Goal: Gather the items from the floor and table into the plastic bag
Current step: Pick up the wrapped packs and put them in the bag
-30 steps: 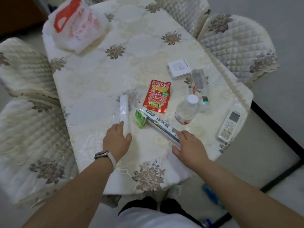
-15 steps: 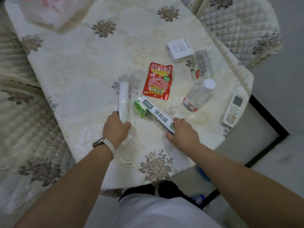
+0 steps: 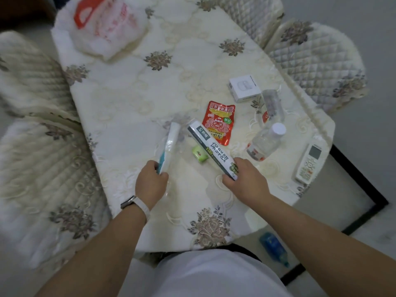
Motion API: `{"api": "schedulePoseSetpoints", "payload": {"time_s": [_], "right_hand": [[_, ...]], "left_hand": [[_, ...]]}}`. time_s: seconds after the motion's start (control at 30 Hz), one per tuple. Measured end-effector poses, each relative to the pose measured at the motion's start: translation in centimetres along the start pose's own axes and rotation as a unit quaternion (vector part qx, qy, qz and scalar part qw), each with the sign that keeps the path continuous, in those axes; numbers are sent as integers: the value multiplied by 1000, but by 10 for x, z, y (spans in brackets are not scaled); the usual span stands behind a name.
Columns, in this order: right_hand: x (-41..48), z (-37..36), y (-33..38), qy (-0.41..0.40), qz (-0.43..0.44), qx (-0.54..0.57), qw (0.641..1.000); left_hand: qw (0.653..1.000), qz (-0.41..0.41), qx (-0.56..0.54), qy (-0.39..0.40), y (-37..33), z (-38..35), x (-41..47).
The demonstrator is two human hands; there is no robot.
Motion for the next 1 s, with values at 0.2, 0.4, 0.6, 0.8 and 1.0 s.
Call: {"api": "schedulePoseSetpoints", "payload": {"time_s": [0.2, 0.4, 0.6, 0.8, 1.0], "right_hand": [[10, 7, 22, 25, 65, 40, 997], [19, 9, 47, 56, 121, 87, 987], [15, 12, 80, 96, 172, 134, 971], [-8, -7, 124, 149, 211, 155, 954], [-50, -28, 171, 174, 242, 138, 944]], "left_hand": [[992, 34, -113, -45, -14, 26, -29], [971, 59, -204, -108, -28, 52, -58], [941, 61, -262, -206, -18, 82, -98], [913, 113, -291, -262, 33, 109, -143], [891, 145, -308, -302, 89, 137, -185]]}}
Point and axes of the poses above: each hand's wrist, its own x-axis towards the middle knuckle, its own z-axis out of the back of the hand, y = z × x, the point moved 10 cm from there along x, towards the middle knuckle, and after that the axes turned 2 degrees about -y, right-handed, at the moved point
